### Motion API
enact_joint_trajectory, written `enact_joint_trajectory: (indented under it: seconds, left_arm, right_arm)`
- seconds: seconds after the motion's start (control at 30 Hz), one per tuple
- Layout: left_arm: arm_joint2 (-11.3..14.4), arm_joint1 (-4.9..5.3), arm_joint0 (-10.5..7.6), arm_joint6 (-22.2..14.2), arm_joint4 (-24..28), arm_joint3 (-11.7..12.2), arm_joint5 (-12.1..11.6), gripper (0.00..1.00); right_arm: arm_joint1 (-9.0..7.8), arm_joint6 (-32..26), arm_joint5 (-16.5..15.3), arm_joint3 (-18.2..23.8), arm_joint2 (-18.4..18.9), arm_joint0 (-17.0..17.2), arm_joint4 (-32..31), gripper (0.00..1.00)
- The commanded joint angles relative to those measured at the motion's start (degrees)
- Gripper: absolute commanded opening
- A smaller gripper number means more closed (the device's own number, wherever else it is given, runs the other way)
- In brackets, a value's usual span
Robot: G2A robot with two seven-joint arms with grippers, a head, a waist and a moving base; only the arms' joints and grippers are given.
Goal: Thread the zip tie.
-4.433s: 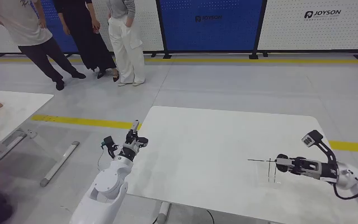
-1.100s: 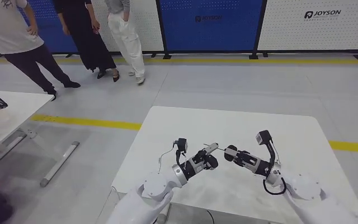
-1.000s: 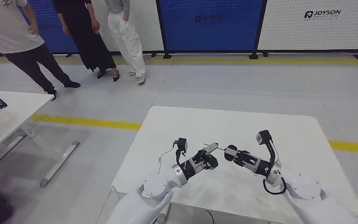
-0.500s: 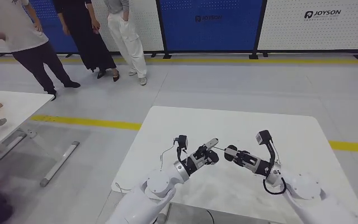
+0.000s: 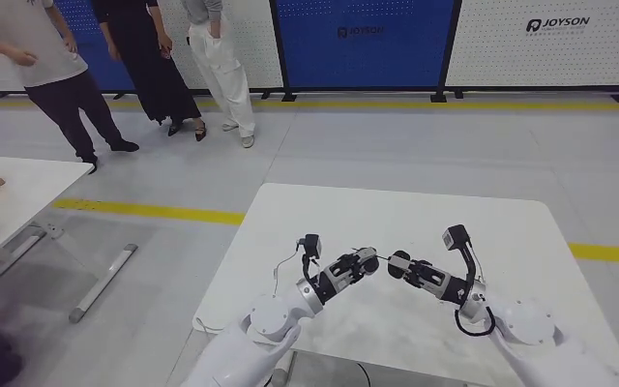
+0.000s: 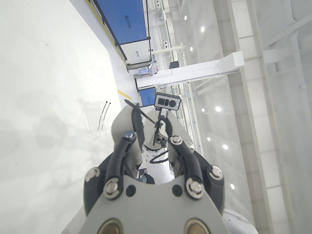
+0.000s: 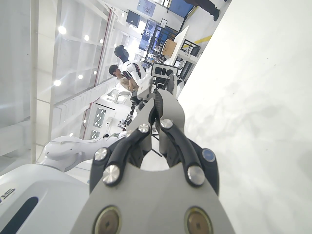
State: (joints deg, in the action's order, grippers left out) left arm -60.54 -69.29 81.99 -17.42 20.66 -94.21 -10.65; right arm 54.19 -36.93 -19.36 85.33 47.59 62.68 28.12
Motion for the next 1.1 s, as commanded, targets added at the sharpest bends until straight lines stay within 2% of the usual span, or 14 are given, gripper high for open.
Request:
enact_joint_trajectory:
  seconds: [0.0,0.43,0.47,0.53,0.57,0.6,0.7,0.83,1.07]
  left_arm:
    - [0.2,-0.02,-0.04,0.0,-0.4,0.0,-0.3,0.00]
    - [0.3,0.03,0.45,0.4,-2.0,-0.4,-1.3,0.00]
    - [0.2,0.04,0.52,0.4,-2.1,-0.5,-1.3,0.00]
    - [0.2,0.07,0.64,0.4,-2.2,-0.6,-1.3,0.00]
    - [0.1,0.08,0.68,0.5,-2.3,-0.7,-1.3,0.00]
    - [0.1,0.09,0.71,0.5,-2.4,-0.7,-1.1,0.00]
    - [-0.1,0.13,0.87,1.1,-2.5,-1.0,0.1,0.00]
    - [-1.2,0.37,1.58,0.5,-1.9,-1.3,0.3,0.00]
    - [-5.4,1.45,5.68,0.6,-4.6,-3.6,-1.0,0.00]
  right_arm:
    - [0.00,0.0,0.0,0.0,0.0,0.0,0.0,0.00]
    - [0.04,0.4,0.2,0.2,0.0,0.2,-0.1,0.00]
    - [0.10,0.8,0.4,0.5,0.1,0.5,-0.3,0.12]
    - [0.18,0.8,0.8,0.9,0.7,0.9,-0.5,0.73]
    - [0.20,0.8,0.8,1.0,0.9,1.1,-0.5,0.97]
    - [0.20,0.7,0.8,1.1,1.2,1.3,-0.4,1.00]
    - [0.20,0.0,0.8,1.2,2.3,1.9,-0.1,1.00]
    - [0.04,-0.5,0.9,1.5,4.2,2.7,-0.4,1.00]
    - [-1.22,-1.1,2.1,3.1,10.3,6.8,-0.9,1.00]
